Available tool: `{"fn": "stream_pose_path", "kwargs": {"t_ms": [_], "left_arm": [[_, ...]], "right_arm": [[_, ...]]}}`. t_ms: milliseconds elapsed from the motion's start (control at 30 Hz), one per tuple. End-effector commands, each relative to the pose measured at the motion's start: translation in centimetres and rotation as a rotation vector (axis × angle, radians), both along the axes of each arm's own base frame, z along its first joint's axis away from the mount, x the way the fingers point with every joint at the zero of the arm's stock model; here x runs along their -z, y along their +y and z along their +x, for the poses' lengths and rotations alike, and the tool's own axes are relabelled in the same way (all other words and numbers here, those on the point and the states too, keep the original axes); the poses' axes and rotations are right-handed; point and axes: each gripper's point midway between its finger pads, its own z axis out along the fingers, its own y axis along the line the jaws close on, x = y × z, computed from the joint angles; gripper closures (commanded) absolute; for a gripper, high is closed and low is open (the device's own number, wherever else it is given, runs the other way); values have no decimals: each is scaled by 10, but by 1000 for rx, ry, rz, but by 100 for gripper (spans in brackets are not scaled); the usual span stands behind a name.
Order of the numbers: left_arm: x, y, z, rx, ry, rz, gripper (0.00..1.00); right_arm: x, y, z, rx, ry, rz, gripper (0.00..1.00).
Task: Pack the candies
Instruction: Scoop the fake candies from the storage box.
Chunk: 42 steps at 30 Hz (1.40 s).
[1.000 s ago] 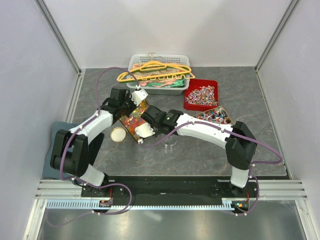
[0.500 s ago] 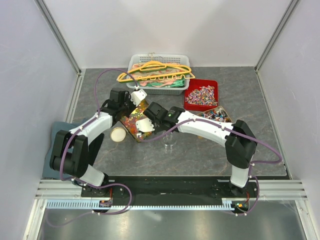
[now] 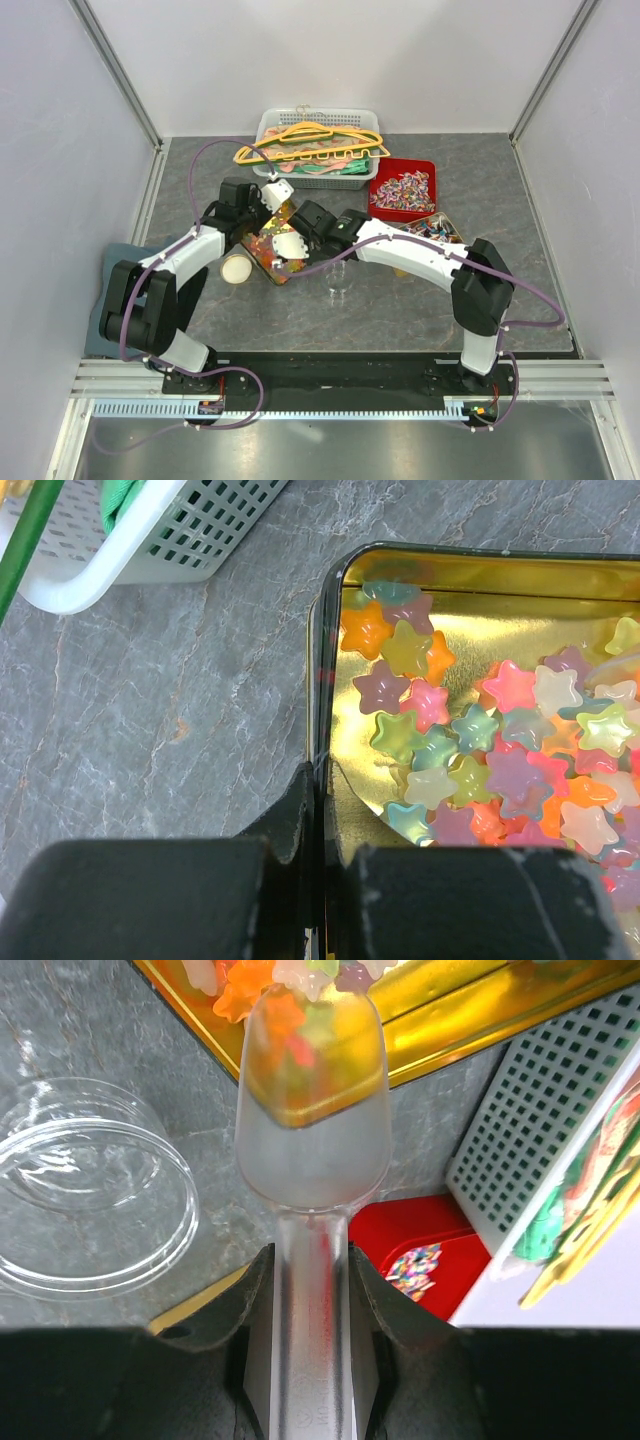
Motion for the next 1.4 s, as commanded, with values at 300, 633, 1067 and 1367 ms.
{"fn": "stream_pose_path", "kwargs": {"t_ms": [300,633,1067,1367], "left_arm": [[-59,-45,-1,100,-137,-221,98],[-48,-43,1,93,-116,-203,98],[-44,-44,1,106,-105,-194,98],[-40,-47,3,112,-88,-201,98]], "right_arm": [[4,29,-22,139,199,244,100],[-9,-2,-20,105,77,188,100],[-6,-25,-15,-68,40,54,100],[-5,-24,-8,-42,86,126,100]]}}
